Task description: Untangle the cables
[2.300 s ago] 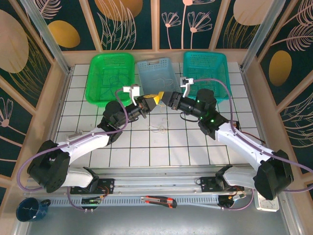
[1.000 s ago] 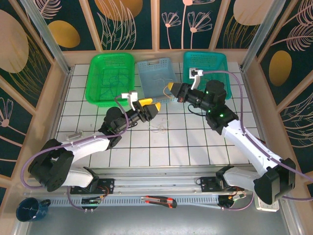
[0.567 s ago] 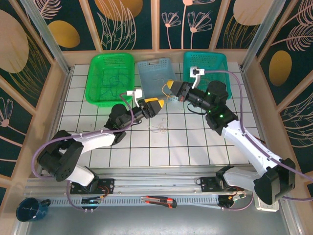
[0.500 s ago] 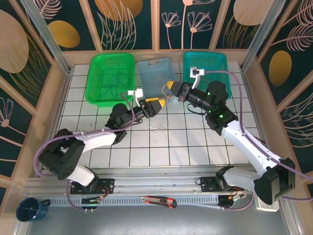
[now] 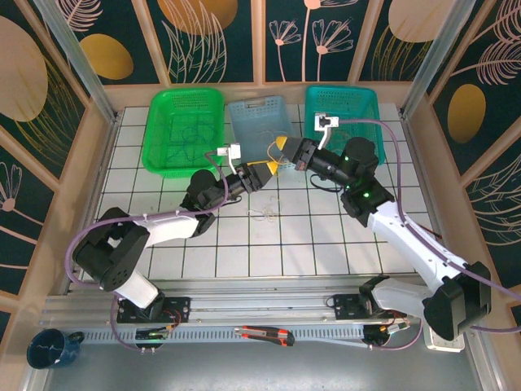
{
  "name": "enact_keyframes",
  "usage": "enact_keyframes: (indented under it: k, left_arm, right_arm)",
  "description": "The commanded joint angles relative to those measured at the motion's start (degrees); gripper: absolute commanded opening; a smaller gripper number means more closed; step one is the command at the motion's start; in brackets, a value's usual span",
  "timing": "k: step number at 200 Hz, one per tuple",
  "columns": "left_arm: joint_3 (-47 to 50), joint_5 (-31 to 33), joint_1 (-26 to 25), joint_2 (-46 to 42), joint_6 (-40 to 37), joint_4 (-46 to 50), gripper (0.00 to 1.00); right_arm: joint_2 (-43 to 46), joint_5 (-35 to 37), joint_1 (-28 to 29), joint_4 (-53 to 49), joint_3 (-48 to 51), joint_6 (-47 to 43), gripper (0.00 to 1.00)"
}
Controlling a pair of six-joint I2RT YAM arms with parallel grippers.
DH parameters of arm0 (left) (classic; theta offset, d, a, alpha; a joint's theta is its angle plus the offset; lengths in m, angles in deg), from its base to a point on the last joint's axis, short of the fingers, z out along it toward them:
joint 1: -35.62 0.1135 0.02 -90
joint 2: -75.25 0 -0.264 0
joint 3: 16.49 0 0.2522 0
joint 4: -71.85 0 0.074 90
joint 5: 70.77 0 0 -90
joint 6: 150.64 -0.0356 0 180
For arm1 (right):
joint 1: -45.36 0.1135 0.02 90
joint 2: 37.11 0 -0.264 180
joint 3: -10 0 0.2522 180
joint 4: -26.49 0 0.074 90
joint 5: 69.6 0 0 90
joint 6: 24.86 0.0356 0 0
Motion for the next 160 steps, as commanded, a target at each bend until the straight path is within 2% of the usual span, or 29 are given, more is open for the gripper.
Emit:
enact_keyframes:
  k: [1, 22, 38, 86, 93, 121, 160]
  left_arm:
    - [-1.94, -1.32, -0.87, 1.26, 1.1, -4.13, 0.79]
    - [-2.14, -1.41, -1.53, 2.19, 1.43, -4.9, 0.74]
    - [-2.18, -1.41, -2.01, 2.99, 1.91, -5.79, 0.65]
    - [-0.72, -0.69, -2.34, 3.75, 2.2, -7.3, 0.07]
    - [-0.27, -0.62, -2.32, 3.59, 1.96, -7.2, 0.0]
    - [2.3, 0.0, -2.31, 2.57, 0.36, -5.83, 0.0]
    - [6.55, 1.04, -2.34, 0.98, 0.03, -6.39, 0.0]
  right_arm:
    - [-0.46, -0.75, 0.39, 3.98, 0.22, 1.06, 0.0]
    - [-1.03, -0.76, 0.39, 4.43, 0.12, 1.26, 0.0]
    - [-1.36, -0.76, 1.53, 4.56, 0.09, 1.26, 0.0]
    - [-0.88, -0.23, 1.09, 2.66, -0.47, 0.45, 0.0]
    - [-0.53, -0.08, -1.49, 2.14, -0.58, 0.31, 0.0]
    - [1.89, 1.35, -9.19, 0.53, 0.63, 1.06, 0.0]
    - [4.45, 7.75, -19.29, -1.97, 4.66, 1.44, 0.0]
